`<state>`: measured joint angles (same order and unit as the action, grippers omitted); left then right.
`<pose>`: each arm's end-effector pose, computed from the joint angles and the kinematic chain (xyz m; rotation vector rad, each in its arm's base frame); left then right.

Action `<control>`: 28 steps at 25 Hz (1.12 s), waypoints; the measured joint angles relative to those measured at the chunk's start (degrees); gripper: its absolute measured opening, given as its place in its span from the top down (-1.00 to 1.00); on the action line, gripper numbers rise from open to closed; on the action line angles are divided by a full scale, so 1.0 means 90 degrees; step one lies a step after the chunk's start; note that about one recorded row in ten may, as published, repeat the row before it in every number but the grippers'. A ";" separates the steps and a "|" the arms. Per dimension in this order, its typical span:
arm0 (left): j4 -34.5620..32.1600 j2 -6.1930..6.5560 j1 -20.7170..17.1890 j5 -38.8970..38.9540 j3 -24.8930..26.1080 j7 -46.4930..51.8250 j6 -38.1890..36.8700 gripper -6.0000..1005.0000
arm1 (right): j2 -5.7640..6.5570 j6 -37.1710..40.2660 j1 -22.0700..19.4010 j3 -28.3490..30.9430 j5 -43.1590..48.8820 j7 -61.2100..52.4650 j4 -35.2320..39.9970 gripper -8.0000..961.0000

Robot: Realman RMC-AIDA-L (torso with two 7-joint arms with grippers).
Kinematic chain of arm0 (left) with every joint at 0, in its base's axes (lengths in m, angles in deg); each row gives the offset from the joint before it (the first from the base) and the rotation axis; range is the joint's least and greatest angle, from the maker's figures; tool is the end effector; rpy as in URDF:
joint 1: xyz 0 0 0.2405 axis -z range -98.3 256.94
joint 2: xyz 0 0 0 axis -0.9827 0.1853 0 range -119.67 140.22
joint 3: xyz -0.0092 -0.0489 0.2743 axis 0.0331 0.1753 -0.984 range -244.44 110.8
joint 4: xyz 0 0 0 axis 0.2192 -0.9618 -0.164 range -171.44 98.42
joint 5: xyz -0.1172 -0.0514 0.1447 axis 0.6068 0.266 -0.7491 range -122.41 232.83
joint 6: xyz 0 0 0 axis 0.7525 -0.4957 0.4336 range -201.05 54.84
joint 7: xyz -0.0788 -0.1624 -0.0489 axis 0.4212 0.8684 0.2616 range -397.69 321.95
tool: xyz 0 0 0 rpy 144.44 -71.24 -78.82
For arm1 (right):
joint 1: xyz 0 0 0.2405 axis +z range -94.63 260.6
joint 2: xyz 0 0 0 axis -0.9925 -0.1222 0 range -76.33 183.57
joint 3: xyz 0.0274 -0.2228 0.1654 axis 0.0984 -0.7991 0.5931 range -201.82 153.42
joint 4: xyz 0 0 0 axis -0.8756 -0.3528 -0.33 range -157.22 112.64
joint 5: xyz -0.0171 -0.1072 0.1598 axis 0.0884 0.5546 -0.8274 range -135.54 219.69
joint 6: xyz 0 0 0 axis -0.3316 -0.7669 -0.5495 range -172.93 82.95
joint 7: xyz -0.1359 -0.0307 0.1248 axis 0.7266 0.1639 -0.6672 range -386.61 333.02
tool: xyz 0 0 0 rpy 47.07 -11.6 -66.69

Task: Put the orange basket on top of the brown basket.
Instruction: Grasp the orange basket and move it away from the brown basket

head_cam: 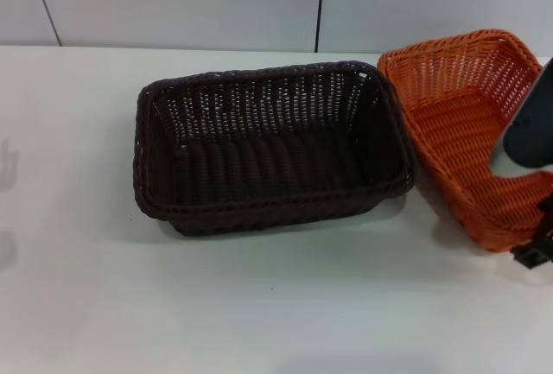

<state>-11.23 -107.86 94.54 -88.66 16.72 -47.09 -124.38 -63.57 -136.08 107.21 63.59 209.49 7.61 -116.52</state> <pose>-0.3948 0.3635 0.0522 -1.2663 -0.6031 -0.4238 0.2598 0.3371 -0.0069 -2.3627 0.5692 -0.8570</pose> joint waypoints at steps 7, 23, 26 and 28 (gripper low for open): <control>0.0000 0.0015 0.0009 0.0001 0.0226 0.0004 -0.0006 -0.49 | 0.0029 0.0051 0.0190 0.0268 0.0002 -0.0154 0.0223 -0.27; 0.0014 0.0002 -0.0037 -0.0017 0.0434 0.0257 -0.0137 -0.49 | -0.0064 -0.1005 0.1237 0.0594 -0.0021 -0.0236 -0.1818 0.21; -0.0004 0.0007 -0.0021 -0.0046 0.0418 0.0312 -0.0109 -0.49 | -0.0101 -0.1034 0.1503 0.0429 -0.0022 -0.0099 -0.2012 0.63; 0.0011 0.0001 -0.0035 -0.0049 0.0414 0.0311 -0.0100 -0.49 | -0.0084 -0.1062 0.1629 0.0469 -0.0021 -0.0057 -0.1951 0.75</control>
<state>-11.13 -107.85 94.22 -89.10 20.45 -44.30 -125.29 -64.33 -145.64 121.87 67.81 209.30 7.09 -134.09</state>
